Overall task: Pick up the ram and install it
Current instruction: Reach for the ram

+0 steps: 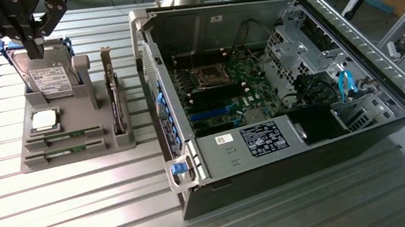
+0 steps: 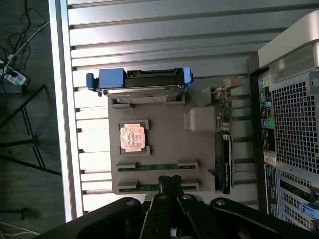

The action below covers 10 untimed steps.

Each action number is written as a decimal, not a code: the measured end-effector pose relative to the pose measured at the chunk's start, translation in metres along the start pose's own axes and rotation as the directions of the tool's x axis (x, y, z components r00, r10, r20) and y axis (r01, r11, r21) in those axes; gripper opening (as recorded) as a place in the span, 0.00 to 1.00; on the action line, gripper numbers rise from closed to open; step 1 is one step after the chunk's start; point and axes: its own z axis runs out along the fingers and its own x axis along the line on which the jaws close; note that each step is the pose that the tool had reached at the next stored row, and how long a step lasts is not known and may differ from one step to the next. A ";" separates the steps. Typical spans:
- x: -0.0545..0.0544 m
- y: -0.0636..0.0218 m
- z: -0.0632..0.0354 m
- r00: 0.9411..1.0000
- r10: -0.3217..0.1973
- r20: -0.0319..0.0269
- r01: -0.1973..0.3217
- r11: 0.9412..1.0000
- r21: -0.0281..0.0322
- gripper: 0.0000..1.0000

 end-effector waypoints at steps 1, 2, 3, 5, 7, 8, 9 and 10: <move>0.000 0.0000 0.0000 1.000 0.000 0.000 0.000 1.000 0.000 0.10; 0.000 0.0000 0.0000 1.000 0.000 0.000 0.000 1.000 0.000 0.10; 0.000 0.0000 0.0000 1.000 0.000 0.000 0.000 1.000 0.000 0.10; 0.000 0.0000 0.0000 1.000 0.000 0.000 0.000 1.000 0.000 0.10; 0.000 0.0000 0.0000 1.000 0.000 0.000 0.000 1.000 0.000 0.10; 0.000 0.0000 0.0000 1.000 0.000 0.000 0.000 1.000 0.000 0.10; 0.000 0.0000 0.0000 1.000 0.000 0.000 0.000 1.000 0.000 0.10; 0.000 0.0000 0.0000 1.000 0.000 0.000 0.000 1.000 0.000 0.10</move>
